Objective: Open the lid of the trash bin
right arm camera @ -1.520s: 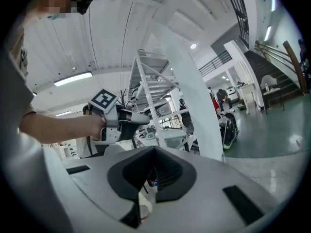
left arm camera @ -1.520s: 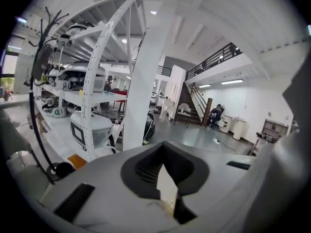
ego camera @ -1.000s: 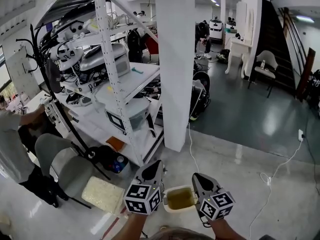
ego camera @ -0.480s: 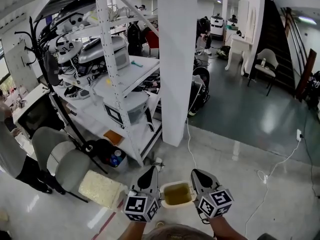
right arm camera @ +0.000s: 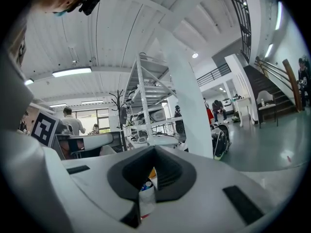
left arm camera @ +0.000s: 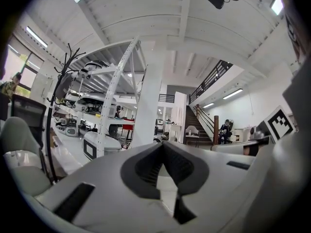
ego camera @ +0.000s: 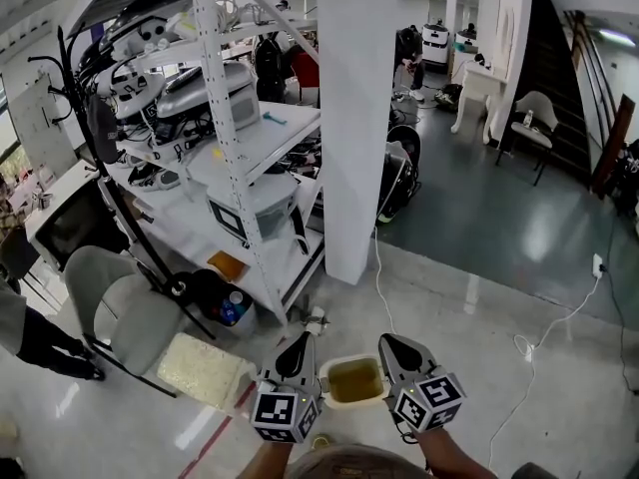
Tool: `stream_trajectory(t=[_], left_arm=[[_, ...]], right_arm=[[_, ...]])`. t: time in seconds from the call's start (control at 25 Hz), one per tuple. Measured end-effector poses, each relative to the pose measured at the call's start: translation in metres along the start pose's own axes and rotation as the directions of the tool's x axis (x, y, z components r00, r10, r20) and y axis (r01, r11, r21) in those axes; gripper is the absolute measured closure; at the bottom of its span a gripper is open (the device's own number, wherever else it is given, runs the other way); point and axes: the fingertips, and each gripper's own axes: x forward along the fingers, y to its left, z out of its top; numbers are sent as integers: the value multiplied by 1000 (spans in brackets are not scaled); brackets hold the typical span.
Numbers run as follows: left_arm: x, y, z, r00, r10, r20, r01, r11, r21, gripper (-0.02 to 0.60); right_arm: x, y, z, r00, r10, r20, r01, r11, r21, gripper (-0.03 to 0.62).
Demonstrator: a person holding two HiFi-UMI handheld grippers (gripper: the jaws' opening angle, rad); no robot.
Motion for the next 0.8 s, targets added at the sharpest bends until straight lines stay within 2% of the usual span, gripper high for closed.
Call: stream_trajectory(t=[0.8], left_arm=[[4, -7, -13, 999, -27, -38, 28, 1000, 3, 575]], right_arm=[[1, 4, -4, 1000, 9, -7, -9, 999, -32, 576]])
